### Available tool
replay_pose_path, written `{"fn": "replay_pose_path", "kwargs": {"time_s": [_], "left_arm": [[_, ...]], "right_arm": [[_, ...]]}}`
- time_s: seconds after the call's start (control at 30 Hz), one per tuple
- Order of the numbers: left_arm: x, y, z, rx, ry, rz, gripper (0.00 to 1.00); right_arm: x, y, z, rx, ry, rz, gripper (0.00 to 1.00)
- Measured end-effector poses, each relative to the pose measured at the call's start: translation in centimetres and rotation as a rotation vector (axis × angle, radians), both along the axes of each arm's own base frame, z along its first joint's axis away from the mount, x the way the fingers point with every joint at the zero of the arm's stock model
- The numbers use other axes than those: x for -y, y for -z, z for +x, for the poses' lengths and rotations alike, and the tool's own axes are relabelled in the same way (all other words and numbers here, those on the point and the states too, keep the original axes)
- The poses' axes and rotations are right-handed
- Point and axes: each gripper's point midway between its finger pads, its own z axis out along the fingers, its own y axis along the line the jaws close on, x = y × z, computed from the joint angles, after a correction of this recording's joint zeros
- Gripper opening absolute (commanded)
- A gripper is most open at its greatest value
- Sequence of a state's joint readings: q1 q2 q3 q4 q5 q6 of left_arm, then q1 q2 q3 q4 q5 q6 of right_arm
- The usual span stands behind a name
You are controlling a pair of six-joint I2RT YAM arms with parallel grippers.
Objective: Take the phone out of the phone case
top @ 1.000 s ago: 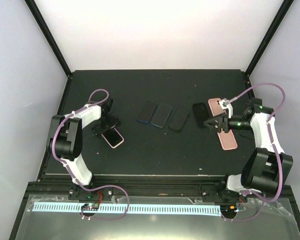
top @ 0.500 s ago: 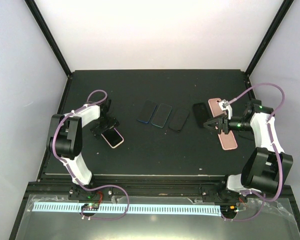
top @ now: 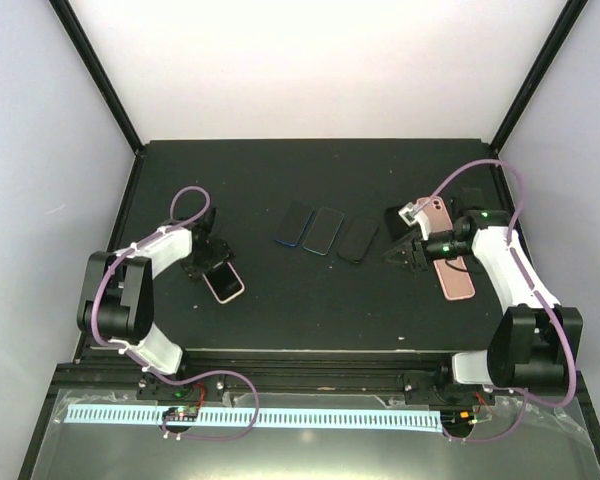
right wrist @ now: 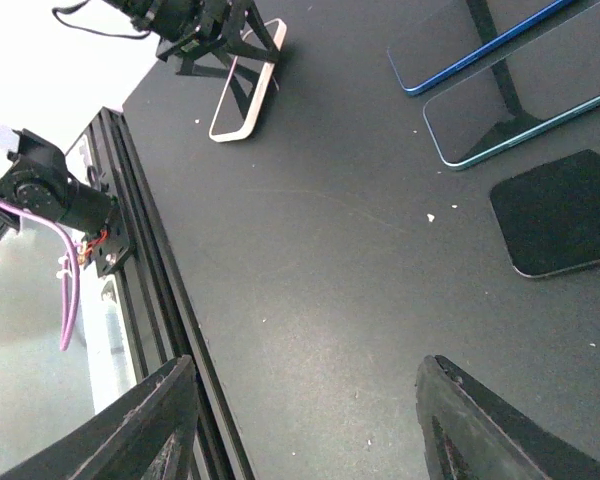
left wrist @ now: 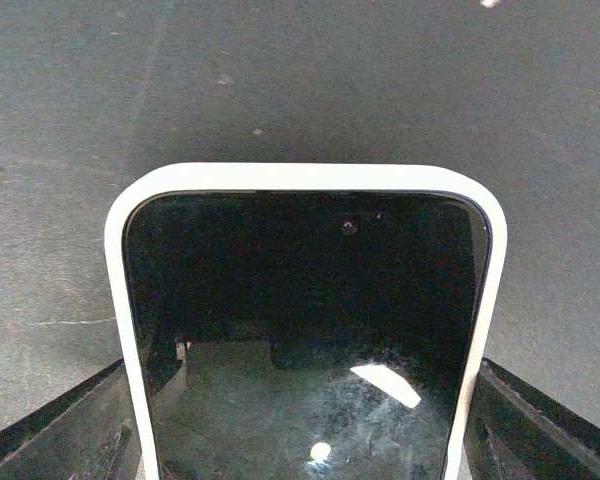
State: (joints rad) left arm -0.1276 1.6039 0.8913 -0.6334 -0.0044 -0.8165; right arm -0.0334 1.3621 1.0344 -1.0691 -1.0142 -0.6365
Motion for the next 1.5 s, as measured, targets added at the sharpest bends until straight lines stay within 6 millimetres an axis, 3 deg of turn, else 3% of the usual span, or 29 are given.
{"fn": "replay_pose_path", "kwargs": {"time_s": [0.13, 0.23, 0.53, 0.77, 0.9, 1.13, 1.3, 1.5], "left_arm": [[1.1, -1.0, 0.0, 0.039, 0.058, -0.047, 0.71], [2.4, -3.4, 0.2, 0.122, 0.105, -0.088, 0.71], [9.4, -14.7, 0.8, 0.513, 0.285, -0.240, 0.71], [13.7, -20.7, 0.8, 0.676, 0.354, -0.336, 0.71], [14.1, -21.9, 0.8, 0.715, 0.348, -0.363, 0.71], [13.7, -23.0, 0.8, 0.751, 0.320, -0.365, 0.71], [13.6, -23.4, 0.7, 0.764, 0.309, -0.366, 0.71], [13.5, -23.6, 0.7, 0.771, 0.302, -0.366, 0.70]], "right_arm": [[-1.5, -0.3, 0.3, 0.002, -0.018, -0.022, 0.61], [-3.0, -1.4, 0.8, 0.034, -0.043, -0.040, 0.62], [-8.0, -4.5, 2.9, 0.140, -0.052, -0.035, 0.63], [-15.8, -6.6, 2.6, 0.155, -0.114, 0.000, 0.64], [-17.9, -6.8, 3.3, 0.143, -0.063, -0.002, 0.63], [-22.5, -9.2, 3.5, 0.152, -0.067, 0.056, 0.63], [-24.6, -7.3, 3.2, 0.094, -0.051, 0.025, 0.59], [-25.2, -5.4, 4.2, 0.054, -0.008, -0.024, 0.39]]}}
